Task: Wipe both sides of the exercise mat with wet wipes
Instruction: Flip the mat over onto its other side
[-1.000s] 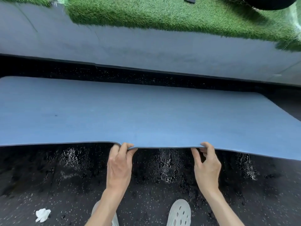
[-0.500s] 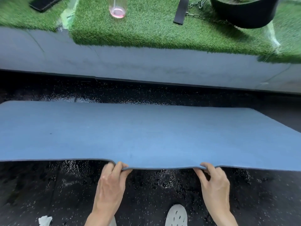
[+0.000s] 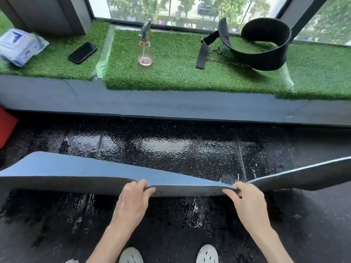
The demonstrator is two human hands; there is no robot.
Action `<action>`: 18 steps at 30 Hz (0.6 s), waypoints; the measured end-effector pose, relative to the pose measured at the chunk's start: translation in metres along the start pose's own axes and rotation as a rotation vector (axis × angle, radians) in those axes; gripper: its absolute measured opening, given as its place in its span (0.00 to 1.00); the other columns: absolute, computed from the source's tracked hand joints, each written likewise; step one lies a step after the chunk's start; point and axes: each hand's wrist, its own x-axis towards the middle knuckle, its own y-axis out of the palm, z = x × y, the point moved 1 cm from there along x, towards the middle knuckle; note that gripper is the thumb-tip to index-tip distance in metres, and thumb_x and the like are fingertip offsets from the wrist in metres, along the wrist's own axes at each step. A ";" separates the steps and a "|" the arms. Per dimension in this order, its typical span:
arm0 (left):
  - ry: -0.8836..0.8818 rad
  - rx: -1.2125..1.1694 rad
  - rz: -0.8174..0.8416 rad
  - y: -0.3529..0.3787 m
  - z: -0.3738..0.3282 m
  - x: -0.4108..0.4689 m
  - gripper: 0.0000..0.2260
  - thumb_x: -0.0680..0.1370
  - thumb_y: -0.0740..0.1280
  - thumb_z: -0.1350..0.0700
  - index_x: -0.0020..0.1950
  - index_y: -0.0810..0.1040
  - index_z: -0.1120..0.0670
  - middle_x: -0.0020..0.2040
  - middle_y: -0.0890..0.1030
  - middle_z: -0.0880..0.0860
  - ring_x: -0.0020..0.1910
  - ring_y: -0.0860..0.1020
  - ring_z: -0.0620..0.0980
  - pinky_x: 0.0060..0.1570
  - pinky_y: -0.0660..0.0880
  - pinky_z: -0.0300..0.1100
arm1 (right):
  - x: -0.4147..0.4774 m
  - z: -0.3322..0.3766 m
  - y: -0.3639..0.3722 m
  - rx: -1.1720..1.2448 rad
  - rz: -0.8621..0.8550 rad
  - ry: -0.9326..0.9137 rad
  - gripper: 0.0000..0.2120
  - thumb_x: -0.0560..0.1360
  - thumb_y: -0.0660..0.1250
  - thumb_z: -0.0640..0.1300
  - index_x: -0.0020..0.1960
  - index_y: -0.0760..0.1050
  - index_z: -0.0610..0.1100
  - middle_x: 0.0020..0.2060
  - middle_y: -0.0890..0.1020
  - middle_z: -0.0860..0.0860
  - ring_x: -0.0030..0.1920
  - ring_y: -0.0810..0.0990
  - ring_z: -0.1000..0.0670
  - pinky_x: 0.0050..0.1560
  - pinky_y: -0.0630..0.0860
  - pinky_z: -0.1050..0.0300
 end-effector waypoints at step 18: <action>-0.010 0.028 -0.025 0.002 0.007 0.104 0.11 0.81 0.64 0.51 0.60 0.74 0.55 0.46 0.77 0.55 0.50 0.74 0.56 0.47 0.70 0.47 | 0.094 0.052 0.028 -0.033 0.033 0.056 0.16 0.78 0.66 0.53 0.55 0.74 0.40 0.43 0.77 0.40 0.48 0.75 0.39 0.44 0.70 0.49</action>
